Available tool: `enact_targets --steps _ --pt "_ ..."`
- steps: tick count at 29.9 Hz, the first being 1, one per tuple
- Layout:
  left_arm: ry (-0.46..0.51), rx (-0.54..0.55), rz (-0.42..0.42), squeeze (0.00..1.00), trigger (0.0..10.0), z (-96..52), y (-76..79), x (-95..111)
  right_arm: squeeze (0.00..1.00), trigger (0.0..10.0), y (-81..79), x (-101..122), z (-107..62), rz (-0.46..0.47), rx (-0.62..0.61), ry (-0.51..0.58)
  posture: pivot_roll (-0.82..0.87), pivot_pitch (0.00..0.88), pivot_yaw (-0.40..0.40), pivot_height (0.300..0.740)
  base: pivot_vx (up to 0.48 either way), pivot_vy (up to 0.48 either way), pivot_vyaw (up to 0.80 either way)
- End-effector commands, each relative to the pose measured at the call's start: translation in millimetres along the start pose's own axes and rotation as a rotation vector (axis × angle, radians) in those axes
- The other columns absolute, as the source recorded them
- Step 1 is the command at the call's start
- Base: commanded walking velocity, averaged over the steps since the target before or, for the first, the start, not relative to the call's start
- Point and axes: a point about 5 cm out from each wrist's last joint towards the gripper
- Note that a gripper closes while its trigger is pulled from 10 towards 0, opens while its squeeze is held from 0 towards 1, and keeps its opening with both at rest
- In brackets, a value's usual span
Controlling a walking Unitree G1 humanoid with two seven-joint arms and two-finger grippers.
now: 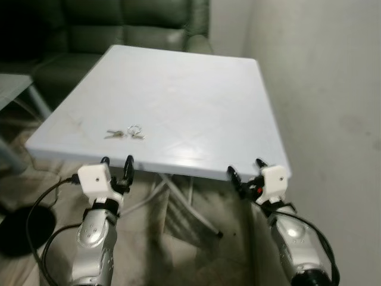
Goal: Hang keys on a hook
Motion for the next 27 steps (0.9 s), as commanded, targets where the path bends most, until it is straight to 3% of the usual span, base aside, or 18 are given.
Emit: enact_targets --steps 1,17,23,27 --pt "0.013 -0.032 0.0 0.0 10.0 4.1 9.7 2.8 0.0 10.0 9.3 -3.6 -6.6 0.003 -0.024 -0.018 -0.07 0.045 -0.048 0.74 0.0 0.0 0.0" --pt "-0.007 -0.029 -0.025 0.0 10.0 3.4 10.1 -0.2 0.0 10.0 9.1 -3.4 -7.1 0.017 -0.02 -0.017 -0.07 0.042 -0.049 0.74 0.0 0.0 0.0" --pt "-0.007 -0.031 -0.024 0.0 10.0 3.2 10.5 -0.3 0.0 10.0 8.4 -3.5 -7.3 0.022 -0.019 -0.016 -0.07 0.04 -0.049 0.74 0.0 0.266 0.0" --pt "-0.009 -0.031 -0.031 0.0 10.0 3.5 10.8 -0.7 0.0 10.0 8.0 -3.6 -8.1 0.023 -0.013 -0.016 -0.07 0.035 -0.053 0.74 0.0 -0.227 0.0"
Point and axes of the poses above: a point about 5 cm out from each wrist's last joint towards the gripper, its own z axis pointing out of the wrist towards the gripper, its own x axis along the axis of the wrist's last joint, y = z × x, and after that the axes turned 9 degrees about -z, right-handed
